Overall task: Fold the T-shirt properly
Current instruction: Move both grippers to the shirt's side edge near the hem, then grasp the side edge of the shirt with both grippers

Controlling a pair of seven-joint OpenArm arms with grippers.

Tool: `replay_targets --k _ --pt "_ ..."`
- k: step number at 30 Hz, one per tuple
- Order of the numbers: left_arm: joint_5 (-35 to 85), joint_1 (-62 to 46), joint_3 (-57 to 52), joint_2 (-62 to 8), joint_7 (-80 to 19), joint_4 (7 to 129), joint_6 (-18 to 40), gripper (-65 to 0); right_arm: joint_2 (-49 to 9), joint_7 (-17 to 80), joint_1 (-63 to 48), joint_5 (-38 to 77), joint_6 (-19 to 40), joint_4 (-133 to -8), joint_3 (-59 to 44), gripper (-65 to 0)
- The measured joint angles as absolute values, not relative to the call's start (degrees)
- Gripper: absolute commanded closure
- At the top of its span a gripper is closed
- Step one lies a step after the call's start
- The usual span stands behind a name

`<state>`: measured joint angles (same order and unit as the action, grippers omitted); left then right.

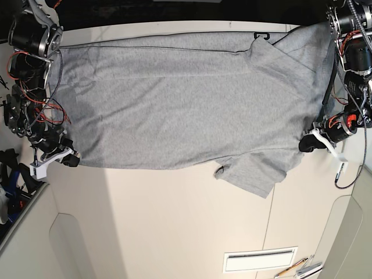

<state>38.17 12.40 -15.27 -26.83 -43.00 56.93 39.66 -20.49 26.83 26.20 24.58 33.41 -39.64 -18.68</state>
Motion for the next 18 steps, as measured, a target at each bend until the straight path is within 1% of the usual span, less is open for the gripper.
replay_targets --k 4,7,13,18 --pt "39.0 14.4 -15.2 -27.1 -45.3 56.9 39.7 0.0 -20.5 26.8 26.2 24.6 33.5 -39.6 -18.7 0.0" --pt "41.5 15.3 -15.2 -27.3 -49.6 56.9 39.6 0.0 -20.5 27.0 26.2 24.8 33.7 -39.8 -18.7 0.0" --pt "46.3 15.3 -15.2 -28.4 -52.8 56.9 39.6 0.0 -21.1 30.9 25.7 28.6 33.7 -41.1 -18.7 0.0" --pt "49.1 15.2 -15.2 -29.9 -54.9 56.9 39.6 0.0 -22.1 35.0 25.6 28.5 33.7 -43.6 -18.6 0.0"
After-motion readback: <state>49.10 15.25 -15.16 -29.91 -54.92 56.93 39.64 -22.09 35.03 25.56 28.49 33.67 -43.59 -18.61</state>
